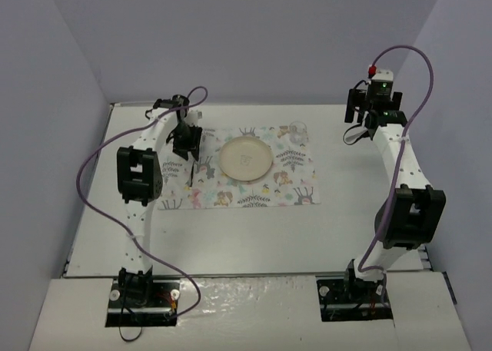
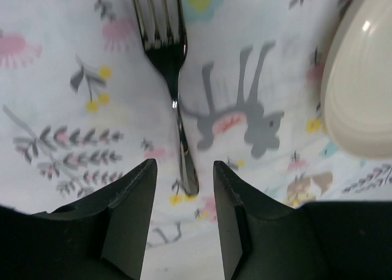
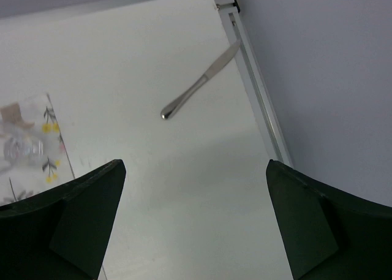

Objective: Set the dinner table for one person

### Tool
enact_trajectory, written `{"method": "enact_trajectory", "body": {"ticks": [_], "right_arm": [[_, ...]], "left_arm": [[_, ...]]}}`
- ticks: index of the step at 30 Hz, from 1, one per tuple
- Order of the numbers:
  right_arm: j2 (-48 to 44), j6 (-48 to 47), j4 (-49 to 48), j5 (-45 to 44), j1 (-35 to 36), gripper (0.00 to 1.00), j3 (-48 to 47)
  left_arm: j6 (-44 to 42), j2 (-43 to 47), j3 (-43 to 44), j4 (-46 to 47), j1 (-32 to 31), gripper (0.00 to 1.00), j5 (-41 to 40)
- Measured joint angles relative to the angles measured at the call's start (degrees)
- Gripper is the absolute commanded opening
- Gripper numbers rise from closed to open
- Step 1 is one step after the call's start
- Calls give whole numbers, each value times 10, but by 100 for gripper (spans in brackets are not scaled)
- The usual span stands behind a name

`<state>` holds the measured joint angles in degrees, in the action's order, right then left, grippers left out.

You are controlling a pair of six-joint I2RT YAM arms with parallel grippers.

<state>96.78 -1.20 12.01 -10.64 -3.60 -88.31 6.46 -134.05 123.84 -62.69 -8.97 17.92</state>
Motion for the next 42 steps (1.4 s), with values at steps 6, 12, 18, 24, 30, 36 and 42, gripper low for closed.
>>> {"method": "enact_trajectory", "body": {"ticks": [6, 12, 18, 24, 30, 36, 42], "right_arm": [[203, 91, 37, -26, -6, 94, -156], [339, 135, 73, -4, -10, 91, -253], [390, 175, 87, 6, -31, 92, -294], [397, 225, 89, 6, -74, 93, -300], [432, 255, 91, 6, -99, 92, -301], [449, 261, 86, 17, -93, 90, -319], [460, 256, 88, 18, -87, 81, -337]], "left_arm": [[-47, 170, -167, 46, 34, 49, -27], [-110, 288, -268, 73, 137, 57, -34], [-155, 353, -306, 61, 183, 58, -47], [-171, 398, -319, 48, 172, 58, -40], [-170, 402, -319, 44, 172, 58, -38], [-161, 402, -319, 44, 172, 58, -36], [-161, 403, -319, 43, 172, 59, -36]]}}
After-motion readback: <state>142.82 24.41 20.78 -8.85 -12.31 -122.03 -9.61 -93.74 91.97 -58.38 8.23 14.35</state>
